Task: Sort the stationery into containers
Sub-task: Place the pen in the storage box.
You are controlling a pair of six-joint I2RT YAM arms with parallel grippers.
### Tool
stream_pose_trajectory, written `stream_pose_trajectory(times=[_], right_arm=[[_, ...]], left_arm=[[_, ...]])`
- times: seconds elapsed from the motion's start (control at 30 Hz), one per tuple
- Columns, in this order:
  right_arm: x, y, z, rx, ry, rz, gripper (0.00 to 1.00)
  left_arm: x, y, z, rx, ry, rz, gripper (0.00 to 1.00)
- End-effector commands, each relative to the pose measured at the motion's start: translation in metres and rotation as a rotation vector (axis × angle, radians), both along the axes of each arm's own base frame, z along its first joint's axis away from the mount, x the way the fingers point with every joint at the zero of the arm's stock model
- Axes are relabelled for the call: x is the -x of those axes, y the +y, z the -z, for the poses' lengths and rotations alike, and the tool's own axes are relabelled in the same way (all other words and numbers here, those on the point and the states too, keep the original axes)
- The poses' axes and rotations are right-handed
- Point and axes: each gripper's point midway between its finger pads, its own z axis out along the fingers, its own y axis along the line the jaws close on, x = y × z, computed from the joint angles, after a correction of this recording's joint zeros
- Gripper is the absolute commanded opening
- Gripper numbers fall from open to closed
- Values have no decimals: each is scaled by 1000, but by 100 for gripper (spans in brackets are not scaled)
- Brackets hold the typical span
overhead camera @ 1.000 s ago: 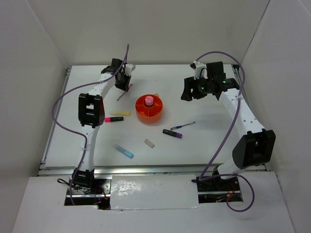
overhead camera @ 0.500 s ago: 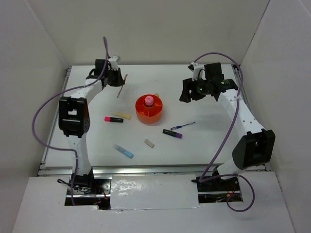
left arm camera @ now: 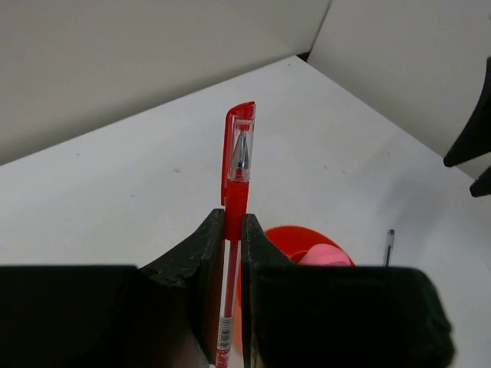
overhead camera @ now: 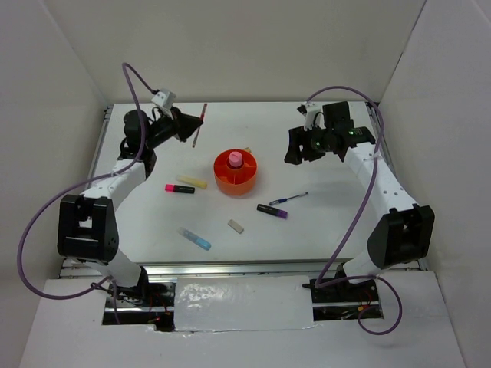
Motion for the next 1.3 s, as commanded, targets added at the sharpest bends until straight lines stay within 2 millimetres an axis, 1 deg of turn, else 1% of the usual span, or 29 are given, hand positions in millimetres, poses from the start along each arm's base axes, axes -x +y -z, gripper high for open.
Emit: stream_pose_trajectory(times=[0.0, 0.03, 0.07, 0.1, 0.13, 0.23, 0.3, 0.37, 0.43, 0.53, 0.57, 0.63, 0.73, 0.97, 1.2, 1.27], right_arm=[[-2, -4, -11, 3, -49, 11, 71], [-3, -6, -9, 4, -46, 15, 71], [-4, -6, -9, 5, -42, 19, 71], [-5, -7, -7, 7, -39, 19, 70], [-5, -7, -7, 10, -36, 20, 70], [-7, -7, -3, 13, -26, 27, 71], [-9, -8, -1, 16, -23, 31, 70], [-11, -8, 2, 16, -15, 35, 71], [-13, -8, 3, 18, -10, 38, 71], [-19, -6, 4, 25, -1, 39, 70], [-19, -5, 4, 29, 1, 37, 70], [-20, -4, 6, 40, 8, 39, 70], [-22, -3, 9, 52, 13, 35, 70], [-24, -6, 18, 75, 29, 44, 70], [-25, -5, 25, 78, 43, 38, 70], [-25, -6, 27, 86, 46, 33, 70]], left_arm=[[18, -25, -16, -43, -187, 43, 0], [20, -27, -18, -51, -232, 41, 0], [21, -31, -17, -53, -247, 48, 0], [24, -35, -7, -55, -242, 59, 0], [26, -37, -16, -24, -291, 64, 0], [17, -39, -6, -10, -263, 42, 0], [10, -40, -10, 14, -288, -2, 0], [6, -43, -7, 25, -291, -24, 0], [4, -46, -1, 27, -284, -22, 0], [6, -57, 7, 33, -281, 18, 0], [6, -58, 5, 44, -287, 20, 0], [5, -63, 10, 68, -264, 34, 0], [5, -67, 11, 95, -251, 39, 0], [2, -73, 36, 129, -182, 59, 0], [2, -79, 53, 158, -130, 84, 0], [3, -81, 54, 157, -135, 97, 0]])
